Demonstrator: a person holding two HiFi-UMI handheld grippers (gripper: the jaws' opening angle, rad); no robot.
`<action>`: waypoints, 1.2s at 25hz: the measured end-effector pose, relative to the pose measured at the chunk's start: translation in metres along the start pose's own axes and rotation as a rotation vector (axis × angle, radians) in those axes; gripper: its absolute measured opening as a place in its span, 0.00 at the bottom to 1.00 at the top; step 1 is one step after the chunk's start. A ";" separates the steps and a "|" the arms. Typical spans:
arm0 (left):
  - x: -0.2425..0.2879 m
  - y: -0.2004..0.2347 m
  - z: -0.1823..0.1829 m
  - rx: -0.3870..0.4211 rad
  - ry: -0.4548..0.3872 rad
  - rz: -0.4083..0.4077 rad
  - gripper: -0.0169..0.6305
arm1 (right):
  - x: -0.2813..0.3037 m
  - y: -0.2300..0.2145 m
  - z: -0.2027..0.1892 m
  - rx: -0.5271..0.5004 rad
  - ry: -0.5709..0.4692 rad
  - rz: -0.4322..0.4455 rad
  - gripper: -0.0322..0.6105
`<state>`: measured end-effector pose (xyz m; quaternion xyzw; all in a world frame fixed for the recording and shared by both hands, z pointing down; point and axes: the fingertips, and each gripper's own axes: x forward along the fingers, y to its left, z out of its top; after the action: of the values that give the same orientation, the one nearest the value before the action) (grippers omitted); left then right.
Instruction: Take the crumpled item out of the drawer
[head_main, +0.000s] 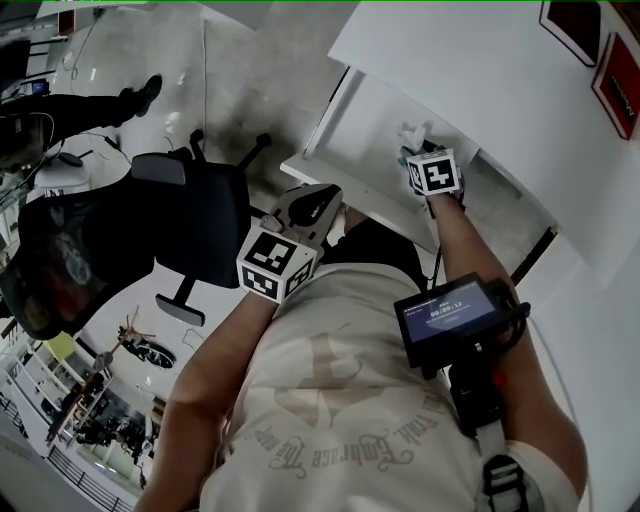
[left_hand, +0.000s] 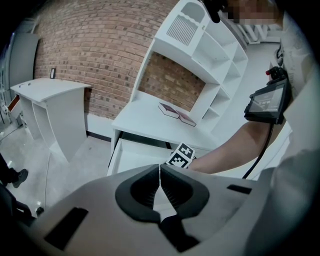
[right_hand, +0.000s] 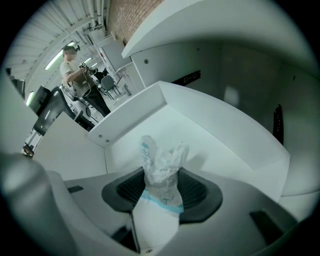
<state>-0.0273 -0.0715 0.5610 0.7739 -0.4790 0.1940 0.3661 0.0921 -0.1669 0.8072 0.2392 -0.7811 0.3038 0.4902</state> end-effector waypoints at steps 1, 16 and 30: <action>0.000 0.001 0.001 0.002 -0.003 0.002 0.07 | 0.000 0.002 0.001 -0.007 -0.007 0.005 0.38; -0.028 0.002 0.007 0.039 -0.048 -0.001 0.07 | -0.024 0.026 0.012 -0.016 -0.082 0.018 0.38; -0.045 0.007 0.009 0.083 -0.078 -0.073 0.07 | -0.053 0.045 0.013 -0.040 -0.092 -0.034 0.37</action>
<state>-0.0550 -0.0530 0.5281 0.8125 -0.4558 0.1698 0.3215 0.0747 -0.1404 0.7439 0.2563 -0.8045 0.2686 0.4635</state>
